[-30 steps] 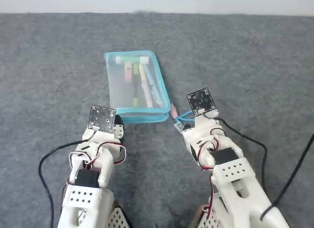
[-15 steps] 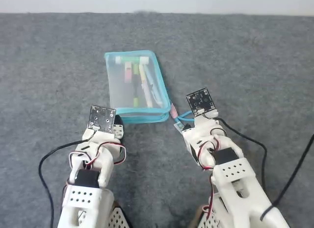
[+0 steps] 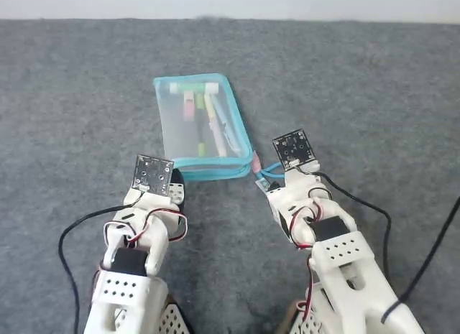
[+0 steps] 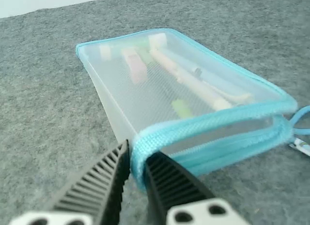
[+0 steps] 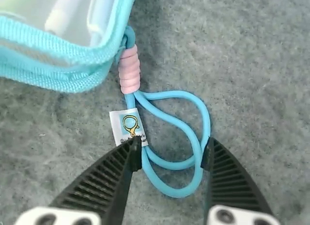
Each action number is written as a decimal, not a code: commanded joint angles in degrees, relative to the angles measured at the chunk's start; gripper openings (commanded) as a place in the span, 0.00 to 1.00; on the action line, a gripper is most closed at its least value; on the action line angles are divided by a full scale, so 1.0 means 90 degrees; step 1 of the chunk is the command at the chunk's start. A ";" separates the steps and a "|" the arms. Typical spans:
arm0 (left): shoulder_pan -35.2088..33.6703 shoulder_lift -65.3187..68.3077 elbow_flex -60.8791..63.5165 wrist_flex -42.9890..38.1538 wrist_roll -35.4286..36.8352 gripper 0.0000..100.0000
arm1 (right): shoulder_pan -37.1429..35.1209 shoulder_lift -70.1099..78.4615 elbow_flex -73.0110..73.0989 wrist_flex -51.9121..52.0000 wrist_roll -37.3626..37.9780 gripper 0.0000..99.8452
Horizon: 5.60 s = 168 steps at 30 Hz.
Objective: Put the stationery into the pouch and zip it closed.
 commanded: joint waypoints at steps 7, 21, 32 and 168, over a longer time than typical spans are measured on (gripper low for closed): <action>0.0147 -0.0098 -0.0073 -0.0156 -0.0068 0.01 | -0.0054 -0.0239 -0.0156 0.0083 0.1309 0.20; 0.0147 -0.0098 -0.0083 -0.0156 -0.0068 0.01 | -0.1421 -0.0161 -0.0635 -0.0044 0.0908 0.20; 0.0147 -0.0098 -0.0063 -0.0147 -0.0068 0.01 | -0.1421 0.0024 -0.1143 0.0034 0.0850 0.20; -0.0654 -0.0098 -0.0591 -0.0322 0.0371 0.14 | -0.2222 0.0737 -0.3829 0.3502 0.1397 0.01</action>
